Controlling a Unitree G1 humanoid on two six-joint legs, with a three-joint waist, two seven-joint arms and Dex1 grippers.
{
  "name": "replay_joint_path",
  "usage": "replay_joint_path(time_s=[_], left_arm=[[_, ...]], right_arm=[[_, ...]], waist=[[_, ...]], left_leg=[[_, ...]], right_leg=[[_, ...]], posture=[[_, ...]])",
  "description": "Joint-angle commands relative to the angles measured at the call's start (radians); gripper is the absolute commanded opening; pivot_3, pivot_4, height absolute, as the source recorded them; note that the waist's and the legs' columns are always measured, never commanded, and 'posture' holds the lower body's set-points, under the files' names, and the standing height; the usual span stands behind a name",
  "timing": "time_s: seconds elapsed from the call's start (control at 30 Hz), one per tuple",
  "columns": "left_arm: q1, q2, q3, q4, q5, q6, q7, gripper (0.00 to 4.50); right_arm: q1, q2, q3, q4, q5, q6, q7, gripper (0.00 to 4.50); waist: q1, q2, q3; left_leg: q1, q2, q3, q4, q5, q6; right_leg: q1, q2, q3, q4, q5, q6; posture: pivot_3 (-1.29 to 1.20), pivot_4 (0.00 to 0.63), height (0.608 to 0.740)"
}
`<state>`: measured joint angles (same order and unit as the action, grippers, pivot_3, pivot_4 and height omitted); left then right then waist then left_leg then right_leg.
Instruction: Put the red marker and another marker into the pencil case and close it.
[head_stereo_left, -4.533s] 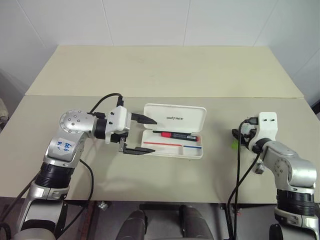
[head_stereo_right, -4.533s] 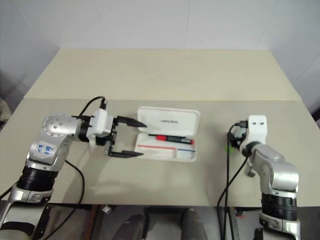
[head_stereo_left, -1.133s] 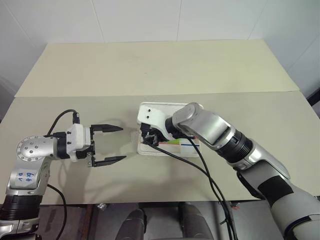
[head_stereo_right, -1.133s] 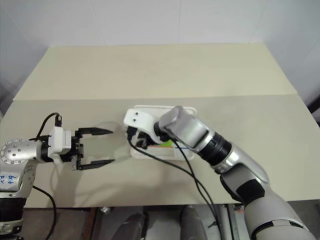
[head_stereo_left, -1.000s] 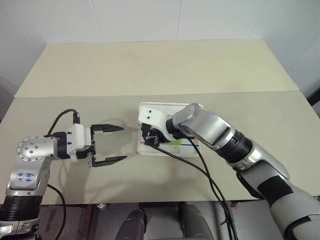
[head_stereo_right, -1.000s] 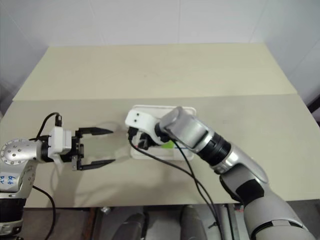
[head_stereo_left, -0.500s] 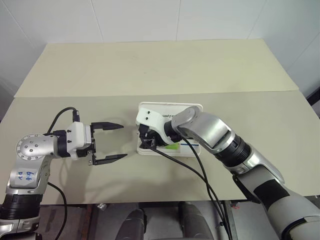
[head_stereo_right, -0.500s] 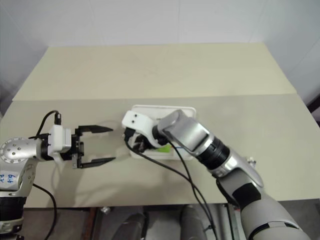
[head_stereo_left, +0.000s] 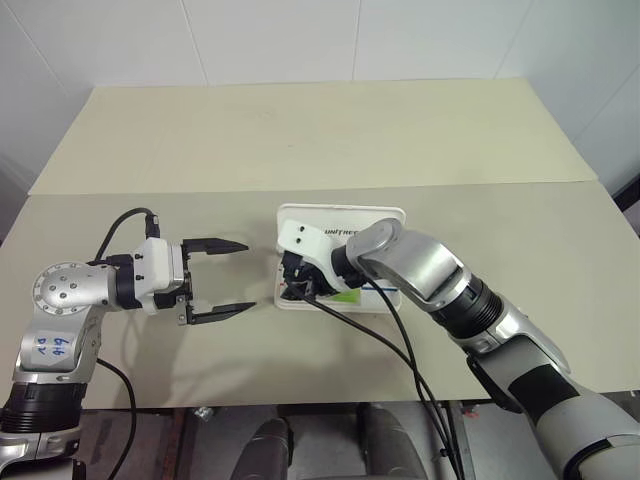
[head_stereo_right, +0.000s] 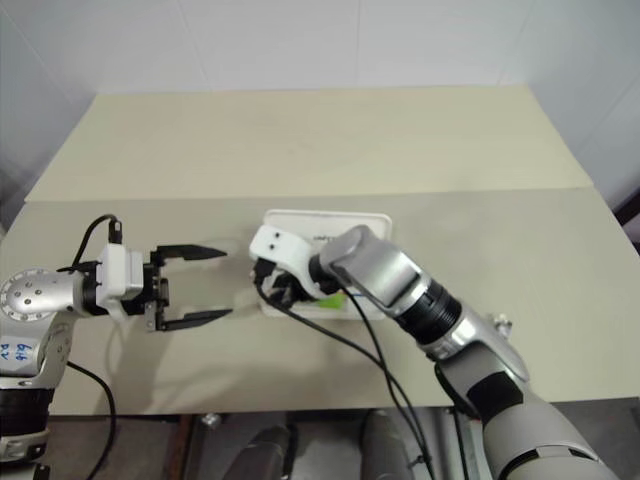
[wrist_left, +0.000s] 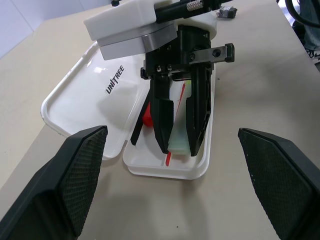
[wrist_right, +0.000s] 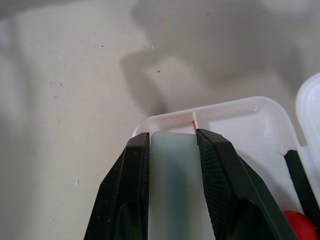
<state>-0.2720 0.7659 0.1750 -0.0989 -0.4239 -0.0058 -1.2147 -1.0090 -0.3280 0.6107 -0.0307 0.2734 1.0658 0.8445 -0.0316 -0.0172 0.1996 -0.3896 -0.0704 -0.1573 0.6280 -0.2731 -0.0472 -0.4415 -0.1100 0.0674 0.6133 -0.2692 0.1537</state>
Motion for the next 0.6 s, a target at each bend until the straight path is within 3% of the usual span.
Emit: replay_joint_path(time_s=[0.03, 0.27, 0.5, 0.6], left_arm=[[-0.022, 0.011, -0.002, 0.006, 0.003, -0.01, 0.006, 4.5], [-0.03, 0.006, -0.011, 0.003, 0.003, -0.008, 0.01, 4.5], [-0.047, -0.002, -0.028, 0.012, 0.002, -0.013, 0.014, 4.5], [-0.053, -0.011, -0.032, 0.013, -0.011, -0.019, 0.009, 4.5]], right_arm=[[-0.002, -0.014, -0.025, -0.026, 0.002, -0.034, 0.033, 2.11], [0.008, -0.037, -0.041, -0.093, 0.027, -0.01, 0.06, 4.49], [0.016, -0.082, -0.074, -0.124, 0.034, -0.017, 0.074, 4.49], [0.04, -0.174, -0.125, -0.217, 0.089, -0.013, 0.142, 4.49]], waist=[[0.0, 0.0, 0.0], [0.0, 0.0, 0.0], [0.002, 0.0, 0.0], [0.004, 0.0, 0.0]], left_leg=[[0.0, 0.0, 0.0, 0.0, 0.0, 0.0], [0.0, 0.0, 0.0, 0.0, 0.0, 0.0], [0.0, 0.0, 0.0, 0.001, 0.0, 0.0], [0.0, 0.0, 0.0, 0.001, 0.0, 0.0]], right_leg=[[0.0, 0.0, 0.0, 0.0, 0.0, 0.0], [0.0, 0.0, 0.0, 0.0, 0.0, 0.0], [0.0, 0.0, 0.0, 0.001, 0.0, 0.0], [0.0, 0.0, 0.0, 0.001, 0.0, 0.0]], posture=[[0.0, 0.15, 0.74], [0.0, 0.15, 0.74], [0.0, 0.15, 0.74], [0.0, 0.15, 0.74]])
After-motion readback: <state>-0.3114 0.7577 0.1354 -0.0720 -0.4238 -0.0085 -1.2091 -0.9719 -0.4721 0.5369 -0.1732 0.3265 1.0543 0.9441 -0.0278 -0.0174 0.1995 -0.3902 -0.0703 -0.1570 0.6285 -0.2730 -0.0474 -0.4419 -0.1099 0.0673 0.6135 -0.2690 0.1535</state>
